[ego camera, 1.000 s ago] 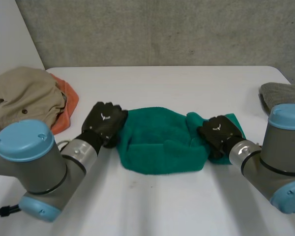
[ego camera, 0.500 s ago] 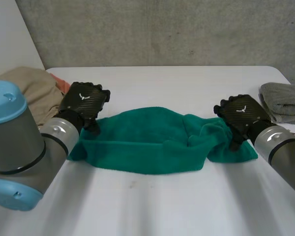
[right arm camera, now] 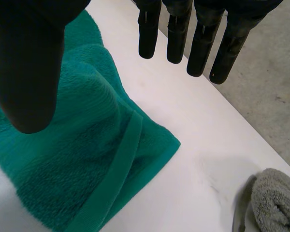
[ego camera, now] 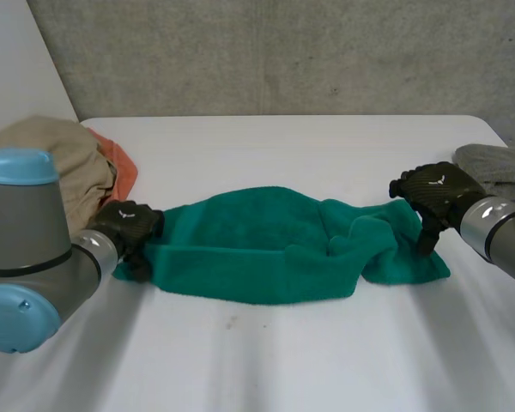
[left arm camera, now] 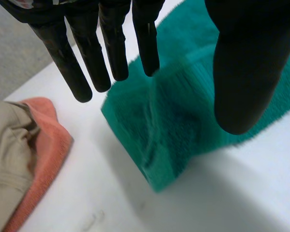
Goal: Fold the laundry.
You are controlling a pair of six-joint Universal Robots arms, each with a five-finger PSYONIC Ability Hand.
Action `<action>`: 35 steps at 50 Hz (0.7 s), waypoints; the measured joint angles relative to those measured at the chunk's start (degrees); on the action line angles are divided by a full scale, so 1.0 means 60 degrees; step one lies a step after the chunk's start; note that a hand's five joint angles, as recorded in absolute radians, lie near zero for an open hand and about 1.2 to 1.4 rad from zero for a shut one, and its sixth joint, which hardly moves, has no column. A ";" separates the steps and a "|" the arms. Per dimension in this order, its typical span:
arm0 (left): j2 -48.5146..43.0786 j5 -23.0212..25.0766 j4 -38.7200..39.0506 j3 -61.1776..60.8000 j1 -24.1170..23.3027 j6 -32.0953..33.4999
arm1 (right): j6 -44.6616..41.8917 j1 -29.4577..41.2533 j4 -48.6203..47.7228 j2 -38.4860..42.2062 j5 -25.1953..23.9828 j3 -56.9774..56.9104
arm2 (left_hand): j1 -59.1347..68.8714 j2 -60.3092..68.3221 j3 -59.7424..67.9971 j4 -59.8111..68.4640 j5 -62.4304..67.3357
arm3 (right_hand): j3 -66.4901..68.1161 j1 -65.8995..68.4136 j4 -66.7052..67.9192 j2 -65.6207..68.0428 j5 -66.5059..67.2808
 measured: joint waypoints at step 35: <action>-0.0928 -0.0420 0.1787 0.0745 -0.0059 0.0432 | -0.0628 -0.0007 0.3193 0.4444 -0.0923 -0.5424 | 0.6027 0.6561 0.6491 0.6564 0.6143 | 0.7696 0.6233 0.7824 0.7541 0.7480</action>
